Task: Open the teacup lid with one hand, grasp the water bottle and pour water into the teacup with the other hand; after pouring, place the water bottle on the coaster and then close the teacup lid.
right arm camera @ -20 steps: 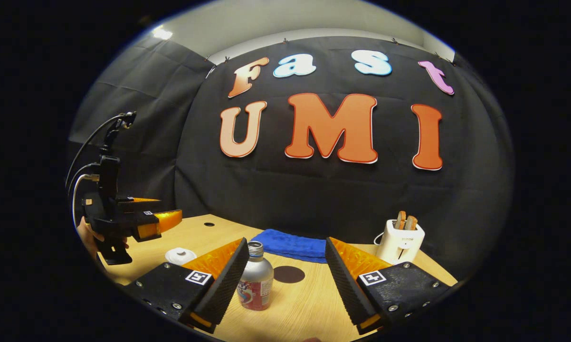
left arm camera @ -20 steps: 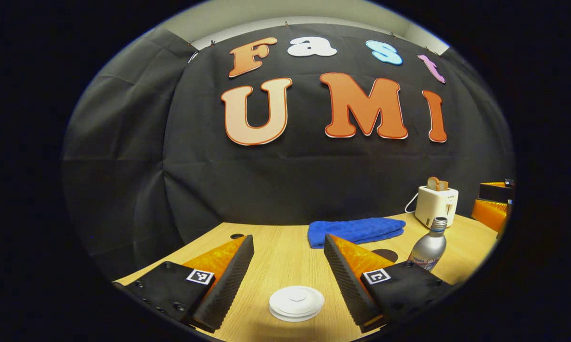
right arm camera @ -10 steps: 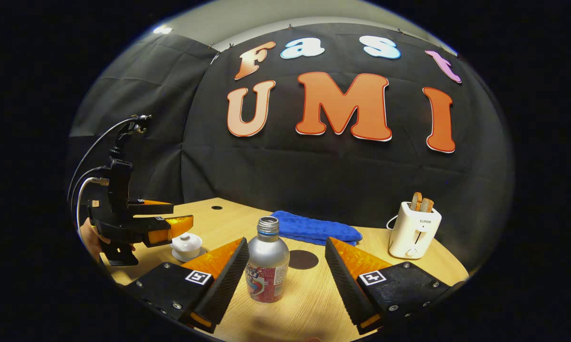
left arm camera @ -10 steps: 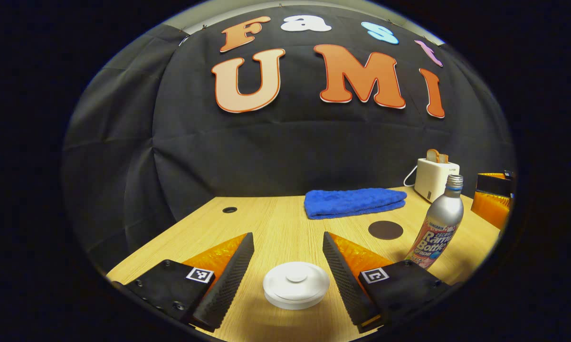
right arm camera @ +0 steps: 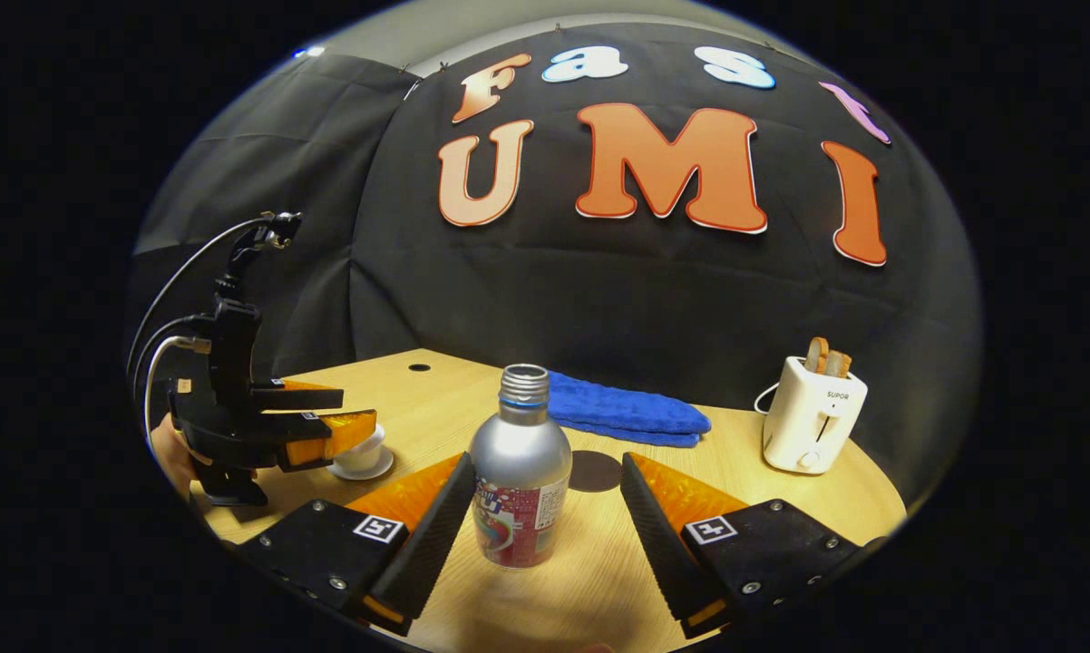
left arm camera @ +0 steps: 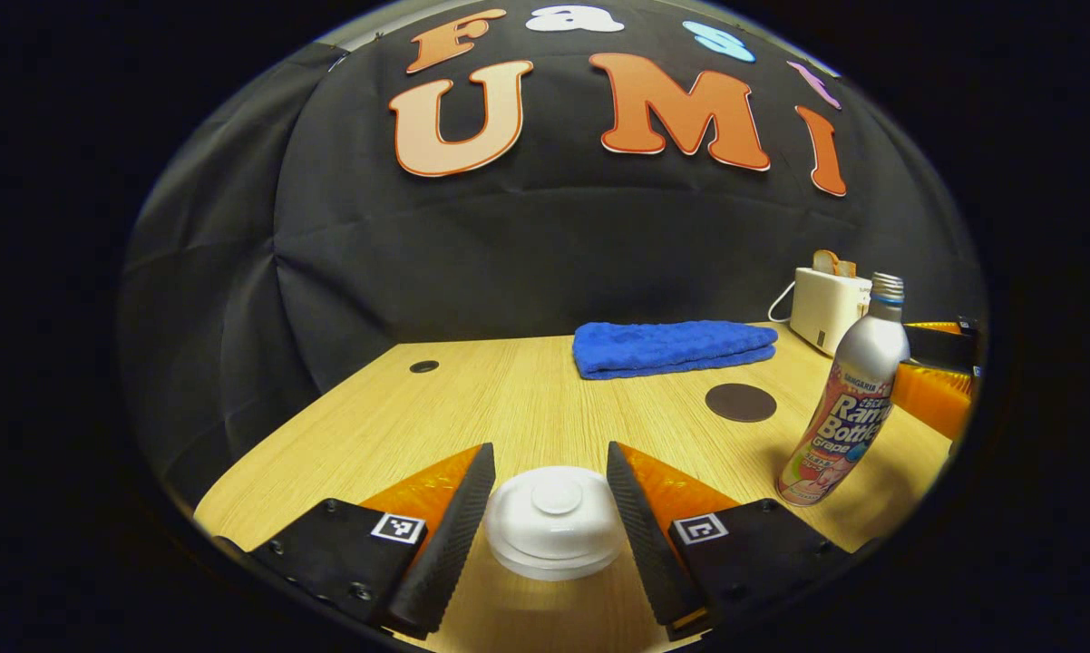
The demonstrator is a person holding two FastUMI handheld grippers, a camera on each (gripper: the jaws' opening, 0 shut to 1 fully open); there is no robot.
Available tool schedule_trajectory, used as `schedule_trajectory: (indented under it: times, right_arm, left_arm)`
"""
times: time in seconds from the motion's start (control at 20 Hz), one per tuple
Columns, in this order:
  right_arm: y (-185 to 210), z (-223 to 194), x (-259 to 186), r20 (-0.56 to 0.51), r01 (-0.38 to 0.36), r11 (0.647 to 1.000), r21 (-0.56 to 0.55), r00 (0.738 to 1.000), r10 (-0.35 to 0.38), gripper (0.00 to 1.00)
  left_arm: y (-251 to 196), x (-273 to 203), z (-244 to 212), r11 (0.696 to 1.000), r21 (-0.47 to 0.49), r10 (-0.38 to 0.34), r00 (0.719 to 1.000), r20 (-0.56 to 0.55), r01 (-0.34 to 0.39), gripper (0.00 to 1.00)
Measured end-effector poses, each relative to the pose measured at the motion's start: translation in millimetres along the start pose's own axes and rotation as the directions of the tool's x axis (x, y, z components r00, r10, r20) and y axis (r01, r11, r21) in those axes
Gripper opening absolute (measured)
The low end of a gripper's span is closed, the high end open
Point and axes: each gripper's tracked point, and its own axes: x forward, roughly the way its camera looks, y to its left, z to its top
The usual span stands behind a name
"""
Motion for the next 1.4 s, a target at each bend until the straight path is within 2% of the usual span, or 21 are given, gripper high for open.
schedule_trajectory:
  times: [0.05,0.15,0.2,0.25,0.35,0.4,0.45,0.5,0.55,0.7,0.75,0.9,1.1,1.4]
  right_arm:
    - [0.8,-2.9,0.9,-0.007,-0.003,1.000,-0.001,1.000,0.003,0.97]
    - [2.5,-6.1,4.0,-0.019,-0.008,1.000,-0.005,1.000,0.008,0.97]
    - [2.9,-7.3,5.0,-0.023,-0.011,1.000,-0.007,1.000,0.011,0.97]
    - [3.9,-9.2,5.5,-0.027,-0.014,1.000,-0.008,1.000,0.014,0.97]
    - [4.2,-12.2,6.8,-0.035,-0.016,1.000,-0.009,0.999,0.015,0.97]
    - [4.3,-12.8,7.4,-0.038,-0.017,1.000,-0.009,0.999,0.016,0.97]
    - [4.5,-13.5,7.5,-0.040,-0.018,1.000,-0.007,0.999,0.017,0.97]
    - [4.2,-13.2,7.7,-0.040,-0.018,1.000,-0.006,0.999,0.018,0.97]
    - [4.2,-13.3,7.1,-0.039,-0.018,1.000,-0.005,0.999,0.018,0.97]
    - [4.6,-13.6,8.5,-0.041,-0.022,1.000,-0.001,0.999,0.022,0.97]
    - [5.0,-14.7,9.3,-0.044,-0.023,1.000,0.000,0.999,0.023,0.97]
    - [6.3,-19.6,13.0,-0.064,-0.024,1.000,0.015,0.998,0.025,0.97]
    - [6.7,-23.5,18.3,-0.085,-0.028,0.999,0.041,0.996,0.031,0.97]
    - [15.6,-44.6,33.2,-0.165,-0.041,0.996,0.083,0.985,0.055,0.97]
  left_arm:
    - [0.2,0.4,-2.4,1.000,0.003,0.001,1.000,-0.008,-0.001,0.84]
    - [-2.8,4.2,-7.6,1.000,0.011,0.000,1.000,-0.022,0.001,0.76]
    - [-3.6,4.0,-9.1,1.000,0.015,0.002,1.000,-0.024,-0.002,0.76]
    - [-3.9,4.9,-7.7,1.000,0.020,0.005,1.000,-0.021,-0.005,0.67]
    - [-3.8,4.3,-4.9,1.000,0.021,0.013,1.000,-0.013,-0.012,0.66]
    - [-3.9,4.9,-4.5,1.000,0.021,0.015,1.000,-0.013,-0.015,0.59]
    - [-4.1,5.4,-4.1,1.000,0.023,0.016,1.000,-0.013,-0.016,0.47]
    - [-3.3,5.1,-3.5,0.999,0.025,0.021,1.000,-0.012,-0.021,0.46]
    - [-2.9,4.8,-2.6,1.000,0.022,0.020,1.000,-0.009,-0.020,0.36]
    - [-3.1,6.3,-0.5,1.000,0.013,0.019,1.000,0.002,-0.019,0.37]
    - [-5.0,6.0,-0.5,1.000,0.007,0.011,1.000,0.005,-0.011,0.31]
    - [-7.1,1.3,6.6,1.000,0.001,0.007,0.999,0.035,-0.007,0.31]
    - [-3.3,-1.2,17.7,0.999,0.012,0.031,0.997,0.072,-0.032,0.31]
    - [-1.2,-5.6,26.4,0.999,0.008,0.036,0.994,0.104,-0.037,0.31]
